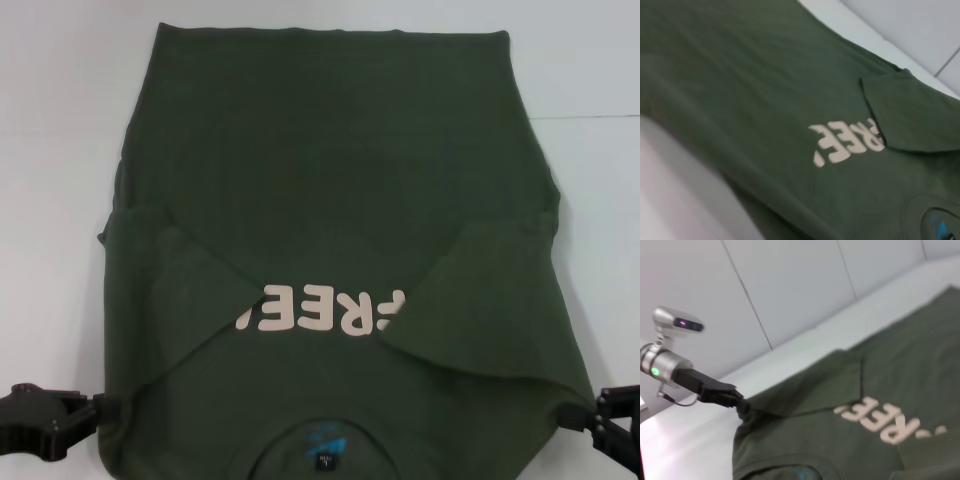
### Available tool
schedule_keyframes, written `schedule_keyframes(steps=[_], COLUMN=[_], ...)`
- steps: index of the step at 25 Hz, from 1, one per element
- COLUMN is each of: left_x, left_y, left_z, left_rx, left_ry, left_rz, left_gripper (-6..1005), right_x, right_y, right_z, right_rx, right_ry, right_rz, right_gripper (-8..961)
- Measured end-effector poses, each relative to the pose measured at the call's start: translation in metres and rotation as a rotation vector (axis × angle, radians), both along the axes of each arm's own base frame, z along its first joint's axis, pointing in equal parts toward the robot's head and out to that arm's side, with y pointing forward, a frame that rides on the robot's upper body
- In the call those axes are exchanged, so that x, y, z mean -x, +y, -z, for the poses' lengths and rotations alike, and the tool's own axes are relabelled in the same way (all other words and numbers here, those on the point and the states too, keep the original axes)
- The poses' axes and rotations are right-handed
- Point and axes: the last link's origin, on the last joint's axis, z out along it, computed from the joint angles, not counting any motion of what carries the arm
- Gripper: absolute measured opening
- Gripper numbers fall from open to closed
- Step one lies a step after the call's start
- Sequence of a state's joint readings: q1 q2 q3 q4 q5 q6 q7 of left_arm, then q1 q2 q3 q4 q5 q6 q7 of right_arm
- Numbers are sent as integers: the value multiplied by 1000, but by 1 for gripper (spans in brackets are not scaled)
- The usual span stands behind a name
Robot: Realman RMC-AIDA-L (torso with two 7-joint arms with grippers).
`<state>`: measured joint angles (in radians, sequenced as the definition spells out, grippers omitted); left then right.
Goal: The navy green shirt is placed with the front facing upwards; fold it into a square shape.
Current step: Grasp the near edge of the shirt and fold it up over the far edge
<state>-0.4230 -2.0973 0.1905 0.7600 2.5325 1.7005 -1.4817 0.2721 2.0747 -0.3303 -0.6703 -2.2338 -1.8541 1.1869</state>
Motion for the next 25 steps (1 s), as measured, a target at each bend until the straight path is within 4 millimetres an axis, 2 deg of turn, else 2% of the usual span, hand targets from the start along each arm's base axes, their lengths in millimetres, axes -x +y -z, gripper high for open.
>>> schedule_keyframes(steps=[6, 15, 17, 18, 21, 25], left_x=[-1, 1, 3, 5, 10, 9], left_y=[-13, -51, -59, -63, -73, -84], left_z=[0, -4, -6, -8, -10, -8], left_rx=[-41, -59, -71, -77, -74, -32], left_ry=[-9, -13, -6, 0, 16, 13], left_rz=[135, 333, 347, 347, 346, 378], left_gripper=[18, 19, 19, 19, 19, 20], right_x=[-7, -22, -24, -25, -27, -30], right_y=[-21, -48, -56, -67, -77, -99], right_z=[5, 3, 2, 1, -2, -4], right_rx=[-70, -163, -173, -187, -205, -233], right_ry=[-12, -43, -42, -37, -33, -34], right_rz=[-81, -69, -65, -65, -67, -48], right_gripper=[46, 46, 46, 46, 46, 47])
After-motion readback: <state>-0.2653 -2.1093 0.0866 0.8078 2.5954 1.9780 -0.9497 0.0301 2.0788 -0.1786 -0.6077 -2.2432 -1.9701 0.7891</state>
